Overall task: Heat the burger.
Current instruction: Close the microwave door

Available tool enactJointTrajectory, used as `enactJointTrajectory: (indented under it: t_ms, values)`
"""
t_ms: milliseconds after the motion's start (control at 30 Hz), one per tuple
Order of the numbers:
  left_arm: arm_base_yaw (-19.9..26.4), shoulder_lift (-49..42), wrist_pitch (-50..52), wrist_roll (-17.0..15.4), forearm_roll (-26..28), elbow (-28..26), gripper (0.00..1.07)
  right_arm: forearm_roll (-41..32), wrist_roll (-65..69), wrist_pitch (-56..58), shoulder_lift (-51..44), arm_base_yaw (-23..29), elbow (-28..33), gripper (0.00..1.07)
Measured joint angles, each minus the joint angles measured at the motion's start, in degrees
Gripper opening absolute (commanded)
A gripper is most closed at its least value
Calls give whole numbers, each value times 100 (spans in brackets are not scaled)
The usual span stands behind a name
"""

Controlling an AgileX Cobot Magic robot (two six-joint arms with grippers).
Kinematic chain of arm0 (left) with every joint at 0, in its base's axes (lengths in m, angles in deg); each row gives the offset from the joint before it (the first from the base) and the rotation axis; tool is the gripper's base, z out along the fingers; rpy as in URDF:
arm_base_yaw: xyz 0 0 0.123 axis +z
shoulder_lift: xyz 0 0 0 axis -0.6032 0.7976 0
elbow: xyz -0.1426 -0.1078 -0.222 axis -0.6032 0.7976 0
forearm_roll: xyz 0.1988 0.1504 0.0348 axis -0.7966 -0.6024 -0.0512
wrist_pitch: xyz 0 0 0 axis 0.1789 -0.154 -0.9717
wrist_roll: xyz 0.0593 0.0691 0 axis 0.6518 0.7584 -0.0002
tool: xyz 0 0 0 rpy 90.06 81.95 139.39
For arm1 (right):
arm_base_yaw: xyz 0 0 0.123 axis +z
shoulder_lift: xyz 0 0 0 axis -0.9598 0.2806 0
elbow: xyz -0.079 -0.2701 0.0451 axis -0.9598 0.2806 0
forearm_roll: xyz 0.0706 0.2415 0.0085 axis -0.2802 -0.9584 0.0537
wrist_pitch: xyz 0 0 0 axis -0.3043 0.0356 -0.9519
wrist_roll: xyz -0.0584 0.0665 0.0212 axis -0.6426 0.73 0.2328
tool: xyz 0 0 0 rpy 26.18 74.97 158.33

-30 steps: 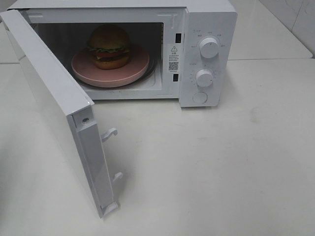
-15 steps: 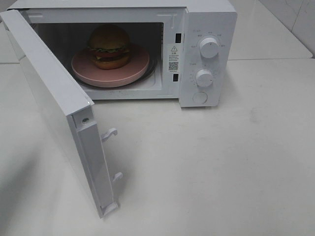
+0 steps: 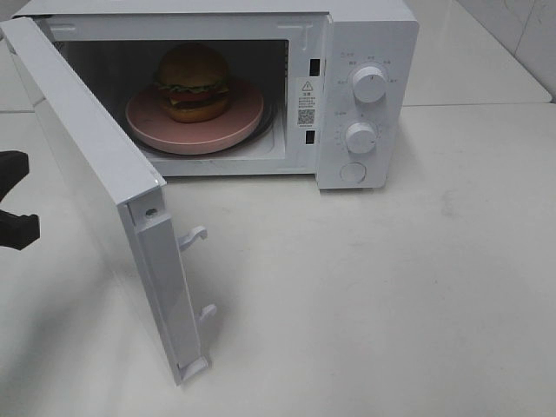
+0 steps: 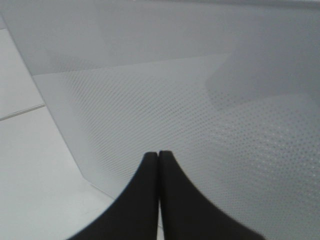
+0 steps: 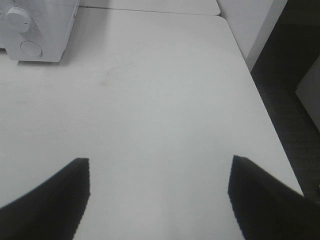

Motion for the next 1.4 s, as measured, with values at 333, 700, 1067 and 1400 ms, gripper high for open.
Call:
enactJointTrajectory:
  t_ms: [333,700,1067,1400]
  values:
    - [-367,796,653,-160,109,-304,0,0,0,0,0,0,0,76]
    - [-877,1392,951,-160,487,-831,0,0,0,0,0,0,0,76]
    - [-1358,2051,974,-160,1467,-1587,0,0,0,0,0,0,0,76]
    - [-1896,2607,968,212,2447,-2389,0,0,0,0,0,0,0,76]
